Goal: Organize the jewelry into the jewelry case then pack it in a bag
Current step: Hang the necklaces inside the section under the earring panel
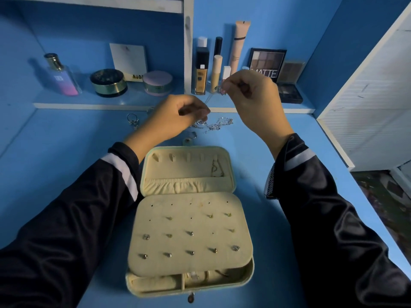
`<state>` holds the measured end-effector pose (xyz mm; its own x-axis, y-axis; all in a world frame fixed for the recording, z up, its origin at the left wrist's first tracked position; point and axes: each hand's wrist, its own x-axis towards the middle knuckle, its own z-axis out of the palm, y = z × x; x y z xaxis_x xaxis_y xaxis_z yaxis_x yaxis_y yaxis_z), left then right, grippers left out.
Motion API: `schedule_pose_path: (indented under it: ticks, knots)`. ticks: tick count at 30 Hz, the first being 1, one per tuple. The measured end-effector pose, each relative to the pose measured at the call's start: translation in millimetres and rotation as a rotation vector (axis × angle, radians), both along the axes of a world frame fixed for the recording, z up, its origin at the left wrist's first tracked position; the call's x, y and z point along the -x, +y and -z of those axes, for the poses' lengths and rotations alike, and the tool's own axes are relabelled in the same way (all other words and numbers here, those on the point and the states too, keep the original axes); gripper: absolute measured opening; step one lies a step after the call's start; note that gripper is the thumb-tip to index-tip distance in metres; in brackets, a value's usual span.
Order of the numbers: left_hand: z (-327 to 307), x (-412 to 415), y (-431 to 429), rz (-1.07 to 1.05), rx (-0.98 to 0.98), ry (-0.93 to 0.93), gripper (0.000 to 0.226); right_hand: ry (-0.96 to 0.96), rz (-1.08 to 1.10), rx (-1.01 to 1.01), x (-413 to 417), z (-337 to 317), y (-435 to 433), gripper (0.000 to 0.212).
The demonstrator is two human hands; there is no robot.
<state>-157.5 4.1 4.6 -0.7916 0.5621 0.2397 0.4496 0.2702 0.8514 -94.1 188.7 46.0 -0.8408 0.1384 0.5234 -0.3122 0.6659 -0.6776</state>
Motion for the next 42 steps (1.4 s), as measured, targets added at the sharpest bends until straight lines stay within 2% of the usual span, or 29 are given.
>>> schedule_pose_path:
  ticks: [6, 10, 23, 42]
  knots:
    - [-0.1, 0.3, -11.3, -0.073, 0.025, 0.073, 0.013, 0.035, 0.041, 0.001, -7.9, -13.3, 2.8, 0.014]
    - [0.1, 1.9, -20.2, -0.109, 0.05, 0.091, 0.006, 0.038, 0.061, 0.024, -12.4, -19.0, 4.5, 0.013]
    - [-19.8, -3.9, -46.9, -0.176, 0.048, 0.155, 0.009, 0.017, 0.078, 0.053, -20.9, -18.0, 2.2, 0.013]
    - [-63.4, -57.2, -64.1, -0.068, -0.042, 0.257, 0.008, -0.052, -0.039, 0.061, -54.7, -8.1, -19.6, 0.01]
